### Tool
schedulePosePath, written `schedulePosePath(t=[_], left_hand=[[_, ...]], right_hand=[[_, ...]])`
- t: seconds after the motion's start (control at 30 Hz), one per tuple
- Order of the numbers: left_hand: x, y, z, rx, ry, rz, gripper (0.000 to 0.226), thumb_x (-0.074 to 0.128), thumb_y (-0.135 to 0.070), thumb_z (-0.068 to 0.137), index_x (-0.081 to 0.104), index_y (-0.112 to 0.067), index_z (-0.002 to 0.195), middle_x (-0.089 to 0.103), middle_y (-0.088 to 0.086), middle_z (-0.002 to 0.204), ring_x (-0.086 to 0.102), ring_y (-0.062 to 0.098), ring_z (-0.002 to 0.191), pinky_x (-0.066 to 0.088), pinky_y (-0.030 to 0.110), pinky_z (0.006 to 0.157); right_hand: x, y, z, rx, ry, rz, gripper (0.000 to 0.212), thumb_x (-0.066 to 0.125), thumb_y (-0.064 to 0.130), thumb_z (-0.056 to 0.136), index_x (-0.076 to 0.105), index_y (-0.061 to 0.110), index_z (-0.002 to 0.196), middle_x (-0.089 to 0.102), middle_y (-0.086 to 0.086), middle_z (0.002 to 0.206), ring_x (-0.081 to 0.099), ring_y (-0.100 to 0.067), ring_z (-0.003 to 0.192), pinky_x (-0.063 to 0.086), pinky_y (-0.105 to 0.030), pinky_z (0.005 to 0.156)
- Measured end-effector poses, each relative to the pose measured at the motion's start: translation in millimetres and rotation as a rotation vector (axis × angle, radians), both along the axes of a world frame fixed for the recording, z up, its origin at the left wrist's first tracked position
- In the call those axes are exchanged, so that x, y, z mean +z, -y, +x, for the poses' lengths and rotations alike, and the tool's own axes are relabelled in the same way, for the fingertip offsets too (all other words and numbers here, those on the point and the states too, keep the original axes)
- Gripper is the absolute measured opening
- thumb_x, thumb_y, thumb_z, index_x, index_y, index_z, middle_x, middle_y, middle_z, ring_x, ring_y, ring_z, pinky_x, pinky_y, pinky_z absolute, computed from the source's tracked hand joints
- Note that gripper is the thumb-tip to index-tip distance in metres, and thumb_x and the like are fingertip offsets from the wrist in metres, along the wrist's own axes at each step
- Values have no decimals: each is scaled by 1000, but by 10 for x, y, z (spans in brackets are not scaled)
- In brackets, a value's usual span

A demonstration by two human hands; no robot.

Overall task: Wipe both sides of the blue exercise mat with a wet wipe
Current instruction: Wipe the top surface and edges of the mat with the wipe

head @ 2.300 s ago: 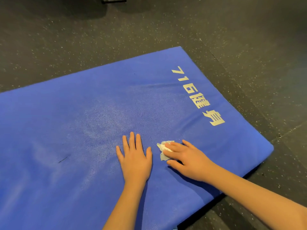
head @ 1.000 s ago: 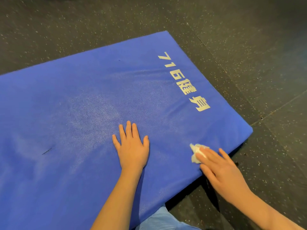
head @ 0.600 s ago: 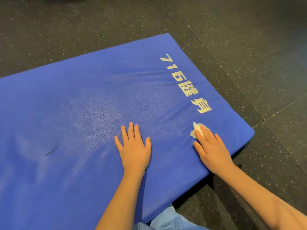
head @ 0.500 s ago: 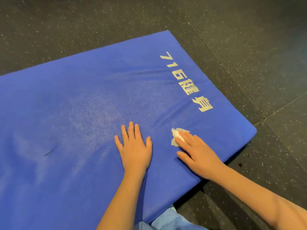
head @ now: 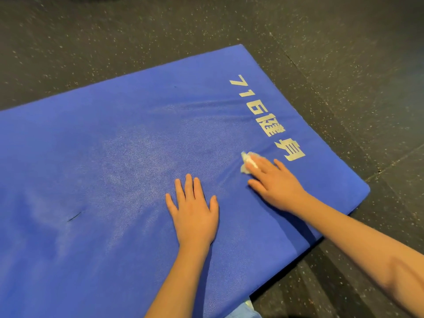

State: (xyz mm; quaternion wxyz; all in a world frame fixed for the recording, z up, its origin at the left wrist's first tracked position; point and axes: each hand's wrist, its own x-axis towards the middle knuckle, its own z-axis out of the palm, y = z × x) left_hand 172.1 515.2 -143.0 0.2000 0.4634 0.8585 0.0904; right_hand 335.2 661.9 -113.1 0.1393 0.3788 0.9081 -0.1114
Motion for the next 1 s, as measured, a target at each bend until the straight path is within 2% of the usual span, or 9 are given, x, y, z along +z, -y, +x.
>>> schedulePosePath(t=[0.1,0.2,0.33,0.47,0.53,0.67,0.77,0.87,1.0], left_hand=[[-2,2,-10,-5,5,-1,82,11,-55,84,35,-12,149,24,4,159,12,28,149,7,56,117],[-6,-7,-26,0,-6,-26,76,21,-53,85,48,-9,141,39,8,152,29,32,144,20,59,113],[7,-125,-154,-57,-35,45,59,39,-45,81,64,-4,116,60,15,128,52,40,123,40,61,99],[-73,-476,-504,-74,-38,84,54,49,-35,95,46,-7,141,36,11,153,26,34,143,18,53,115],[-162,-606,-615,-70,-50,49,57,40,-40,98,36,-12,148,25,6,159,15,30,148,9,52,117],[-272,-618,-587,-75,-129,71,64,26,-45,93,45,-10,143,39,9,152,30,34,143,21,58,113],[-272,-615,-574,-70,-153,91,63,27,-45,93,47,-10,142,41,9,150,33,34,141,21,57,113],[-293,-622,-590,-76,-178,105,63,30,-44,92,49,-10,140,44,9,149,35,34,140,16,54,112],[-271,-669,-648,-99,-179,145,59,35,-42,88,58,-8,130,55,12,137,46,38,130,27,56,108]], right_hand=[[-127,-214,-187,-204,10,18,62,23,51,97,19,18,150,11,-3,159,11,-20,145,13,-42,114],[-150,-49,-353,5,-45,-53,80,13,63,86,19,16,151,10,-3,159,11,-21,146,20,-40,114],[-68,-300,-262,119,-38,-9,65,17,53,94,15,24,152,11,3,159,14,-15,144,14,-40,114],[-213,-617,-469,-151,23,58,64,27,51,98,14,17,151,8,-4,159,9,-21,146,13,-44,116],[-230,-540,-571,-100,-42,-2,76,20,60,91,14,15,151,6,-6,160,7,-23,146,16,-44,116],[-150,-657,-422,190,-39,6,73,13,57,89,15,20,152,8,1,160,11,-17,146,15,-41,114],[-224,-965,-559,-47,14,98,59,26,45,99,17,19,151,9,-1,160,12,-18,145,11,-42,114],[-329,-957,-899,-209,-96,63,66,28,50,97,19,12,150,12,-9,158,12,-25,145,17,-44,115],[-286,-834,-860,227,-144,-46,72,19,56,90,18,17,151,11,-3,159,12,-20,146,17,-41,114]])
